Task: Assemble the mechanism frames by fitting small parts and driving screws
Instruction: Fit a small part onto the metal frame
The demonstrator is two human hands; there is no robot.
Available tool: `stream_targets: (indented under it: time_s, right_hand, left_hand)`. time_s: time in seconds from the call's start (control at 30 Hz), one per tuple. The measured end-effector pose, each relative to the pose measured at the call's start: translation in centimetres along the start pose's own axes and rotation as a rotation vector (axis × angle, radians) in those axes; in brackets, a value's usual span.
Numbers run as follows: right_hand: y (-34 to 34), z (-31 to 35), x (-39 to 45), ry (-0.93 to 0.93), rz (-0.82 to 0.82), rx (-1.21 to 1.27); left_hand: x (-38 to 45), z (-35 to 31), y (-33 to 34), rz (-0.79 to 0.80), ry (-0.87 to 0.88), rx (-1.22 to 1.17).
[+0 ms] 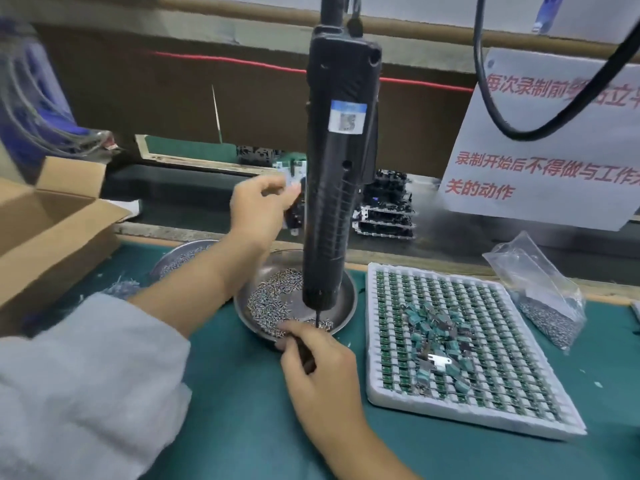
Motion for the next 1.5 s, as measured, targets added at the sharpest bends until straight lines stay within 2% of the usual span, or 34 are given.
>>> stream_targets:
  time_s: [0.1,0.2,0.33,0.4,0.47,0.57,0.67,0.77,0.8,0.87,0.93,1.07,1.17,1.2,1.27,1.33,1.37,1.43,1.5]
  right_hand:
    - [-0.1,0.3,-0.2,-0.012,0.006,0.016]
    - [-0.4,0.8,-0.7,-0.072,-0.057,0.059]
    - [-1.5,1.8,-1.7,-0.266,-0.268,0.091]
    - [-1.9,2.3,-2.2,-0.361,-0.284,0.022]
    - [-1.8,2.6,-2.8,-0.427,-0.166,-0.097]
    - [-0.9,2.7,-3.8,-0.496,0.122,-0.336]
    - [0.3,2.5,-4.1,-0.540,0.314,-0.594]
    - [0.6,2.4,-3.8,-0.519,0.377,-0.664]
    - [0.6,2.3,-3.7,-0.513,0.376,-0.666]
    - [0.6,2.2,-3.7,-0.506,0.365,-0.669]
    - [0.6,2.1,-3.6,-0.483,0.357,-0.665]
    - [0.4,2.0,-3.4,-0.421,0.346,-0.591]
    - [0.2,2.1,-3.5,-0.373,0.320,-0.494]
    - [0.2,2.2,-3.5,-0.370,0.282,-0.450]
    - [-0.1,2.4,-3.3,-0.360,0.167,-0.318]
    - [-0.3,2.6,-3.0,-0.283,0.090,-0.117]
    - [-0.4,2.7,-2.8,-0.206,0.096,0.032]
    - [-0.2,3.0,-2.5,-0.051,0.169,0.373]
    - [0.0,3.2,-2.4,0.011,0.204,0.568]
  left_hand:
    - [-1.5,0.9,-4.4,0.055,-0.144,-0.057]
    - [-5.1,1.9,-8.4,0.160,-0.253,-0.058]
    - [-9.5,4.5,-10.5,0.274,-0.401,-0.017]
    - [-11.3,5.9,-10.7,0.324,-0.471,-0.067]
    - [-12.8,7.3,-10.3,0.387,-0.529,-0.064]
    - [-13.3,8.6,-9.7,0.406,-0.555,-0.002]
    - [-12.3,8.4,-10.5,0.443,-0.468,0.319]
    - [-10.8,7.9,-12.5,0.278,-0.145,1.038]
    - [-10.5,7.8,-12.9,0.227,-0.047,1.186]
    - [-9.8,8.3,-13.3,0.271,0.010,1.303]
    - [-9.4,9.1,-13.4,0.326,0.012,1.291]
    - [-9.4,9.5,-13.2,0.302,0.084,1.334]
    - [-9.5,9.3,-13.0,0.241,0.143,1.209]
    - [-9.6,9.0,-12.9,0.207,0.176,1.085]
    - [-9.9,8.2,-12.3,0.180,0.163,0.681]
    - [-10.7,7.2,-10.7,0.317,0.083,0.184]
    - [-11.3,6.9,-9.6,0.399,0.072,0.013]
    - [-12.3,6.7,-7.8,0.494,0.101,-0.118]
    - [-12.9,6.8,-6.6,0.533,0.163,-0.127]
Point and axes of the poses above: each hand's wrist, its own x-axis towards the middle knuckle, its own y-axis out of the palm, z = x × y, the point moved 2 cm from there along x, towards the middle knuckle, and after that the axes turned 9 degrees about z, right-handed, at the moved point
